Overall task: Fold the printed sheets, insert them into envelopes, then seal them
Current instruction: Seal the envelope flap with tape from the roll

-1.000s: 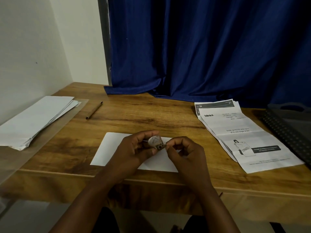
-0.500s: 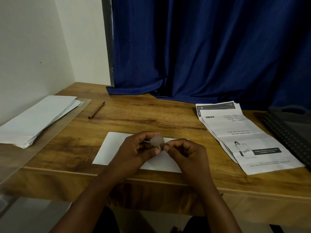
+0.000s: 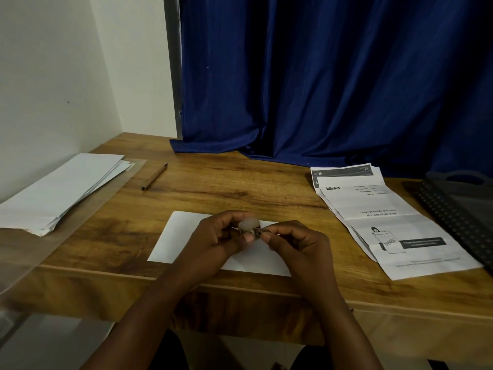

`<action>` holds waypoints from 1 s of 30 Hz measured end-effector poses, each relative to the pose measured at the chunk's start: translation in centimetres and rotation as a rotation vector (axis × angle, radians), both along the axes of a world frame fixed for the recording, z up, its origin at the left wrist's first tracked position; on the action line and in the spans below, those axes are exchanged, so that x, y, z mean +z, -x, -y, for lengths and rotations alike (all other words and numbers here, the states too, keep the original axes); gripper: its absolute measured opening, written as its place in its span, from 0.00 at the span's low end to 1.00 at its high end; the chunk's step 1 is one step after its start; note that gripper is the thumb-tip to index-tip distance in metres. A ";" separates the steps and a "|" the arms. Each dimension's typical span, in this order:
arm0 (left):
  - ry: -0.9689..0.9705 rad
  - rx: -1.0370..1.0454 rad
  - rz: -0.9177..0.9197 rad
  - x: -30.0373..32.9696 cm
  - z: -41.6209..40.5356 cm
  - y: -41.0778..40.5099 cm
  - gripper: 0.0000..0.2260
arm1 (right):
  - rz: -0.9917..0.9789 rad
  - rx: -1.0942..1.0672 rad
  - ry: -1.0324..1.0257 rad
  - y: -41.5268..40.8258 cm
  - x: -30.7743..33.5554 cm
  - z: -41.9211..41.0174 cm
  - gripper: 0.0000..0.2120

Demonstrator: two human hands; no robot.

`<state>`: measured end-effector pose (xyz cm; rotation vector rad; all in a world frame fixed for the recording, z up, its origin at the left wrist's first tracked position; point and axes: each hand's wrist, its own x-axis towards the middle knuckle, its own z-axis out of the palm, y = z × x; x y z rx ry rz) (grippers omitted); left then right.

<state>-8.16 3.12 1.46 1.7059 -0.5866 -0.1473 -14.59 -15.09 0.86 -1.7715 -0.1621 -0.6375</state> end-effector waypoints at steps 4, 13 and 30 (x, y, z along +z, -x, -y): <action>0.001 0.010 0.001 0.1 0.0 0.0 0.16 | 0.001 -0.011 -0.006 0.0 0.0 0.0 0.06; 0.021 0.024 -0.009 -0.1 0.0 -0.1 0.16 | 0.012 0.012 -0.006 0.2 0.0 0.0 0.08; 0.024 -0.053 -0.012 -0.2 -0.2 -0.2 0.16 | -0.104 -0.007 -0.052 -0.2 0.4 -0.1 0.08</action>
